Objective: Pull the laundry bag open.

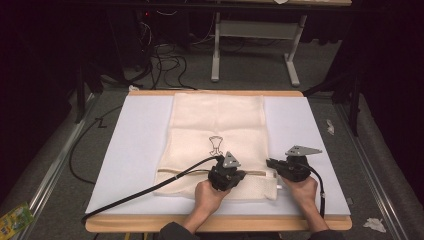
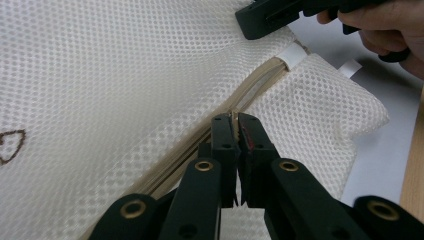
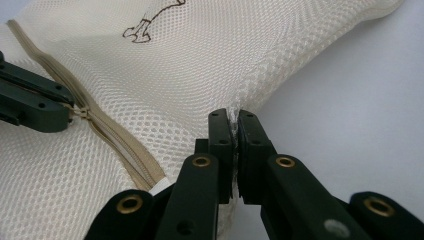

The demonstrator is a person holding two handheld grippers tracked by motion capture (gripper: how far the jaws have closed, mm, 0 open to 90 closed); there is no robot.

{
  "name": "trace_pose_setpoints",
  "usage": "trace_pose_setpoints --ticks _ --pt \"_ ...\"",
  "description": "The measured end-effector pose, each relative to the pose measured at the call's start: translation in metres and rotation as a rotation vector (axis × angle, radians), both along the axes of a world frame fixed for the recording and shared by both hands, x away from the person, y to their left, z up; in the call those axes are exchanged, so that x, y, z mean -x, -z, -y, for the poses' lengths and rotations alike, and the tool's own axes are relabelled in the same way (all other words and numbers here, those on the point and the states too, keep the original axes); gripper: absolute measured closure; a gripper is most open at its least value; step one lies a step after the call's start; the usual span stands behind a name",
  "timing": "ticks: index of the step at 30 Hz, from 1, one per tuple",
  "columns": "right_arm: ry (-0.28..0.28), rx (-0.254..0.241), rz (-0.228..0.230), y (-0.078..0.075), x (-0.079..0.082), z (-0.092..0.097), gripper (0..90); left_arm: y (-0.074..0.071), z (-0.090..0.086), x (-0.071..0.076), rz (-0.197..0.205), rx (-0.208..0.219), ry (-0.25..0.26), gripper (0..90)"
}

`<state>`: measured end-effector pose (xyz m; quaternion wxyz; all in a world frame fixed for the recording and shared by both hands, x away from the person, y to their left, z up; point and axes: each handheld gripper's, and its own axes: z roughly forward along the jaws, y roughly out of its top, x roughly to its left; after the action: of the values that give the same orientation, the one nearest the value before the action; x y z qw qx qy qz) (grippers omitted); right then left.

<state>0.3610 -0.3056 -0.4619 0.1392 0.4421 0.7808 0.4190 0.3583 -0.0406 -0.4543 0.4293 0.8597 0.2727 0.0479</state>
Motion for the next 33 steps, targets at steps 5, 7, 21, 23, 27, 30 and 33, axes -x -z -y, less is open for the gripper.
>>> trace_pose_setpoints --ticks 5,7,21,23,27,30,33 --pt "0.003 0.003 0.001 0.0 -0.001 0.001 87.8 -0.001 -0.007 -0.002 -0.002 0.012 -0.007 86.8" --pt "-0.001 0.007 0.004 0.001 -0.001 0.001 87.8 -0.001 -0.008 -0.002 -0.002 0.02 -0.005 86.8" --pt "0.011 0.012 -0.01 0.004 -0.005 0.001 87.8 0.0 -0.016 -0.004 -0.004 0.022 -0.018 86.8" --pt "0.013 0.016 -0.01 0.004 -0.005 0.0 87.8 0.001 -0.017 -0.005 -0.008 0.031 -0.021 86.8" --pt "0.02 0.011 -0.012 0.004 -0.005 0.0 87.8 -0.001 -0.018 -0.007 -0.014 0.037 -0.018 86.8" --pt "0.019 0.019 0.003 0.003 -0.005 -0.001 87.8 -0.001 -0.019 -0.007 -0.01 0.036 -0.017 86.8" --pt "0.022 0.014 -0.005 0.004 -0.006 -0.001 87.8 -0.002 -0.02 -0.007 -0.006 0.039 -0.02 86.8"
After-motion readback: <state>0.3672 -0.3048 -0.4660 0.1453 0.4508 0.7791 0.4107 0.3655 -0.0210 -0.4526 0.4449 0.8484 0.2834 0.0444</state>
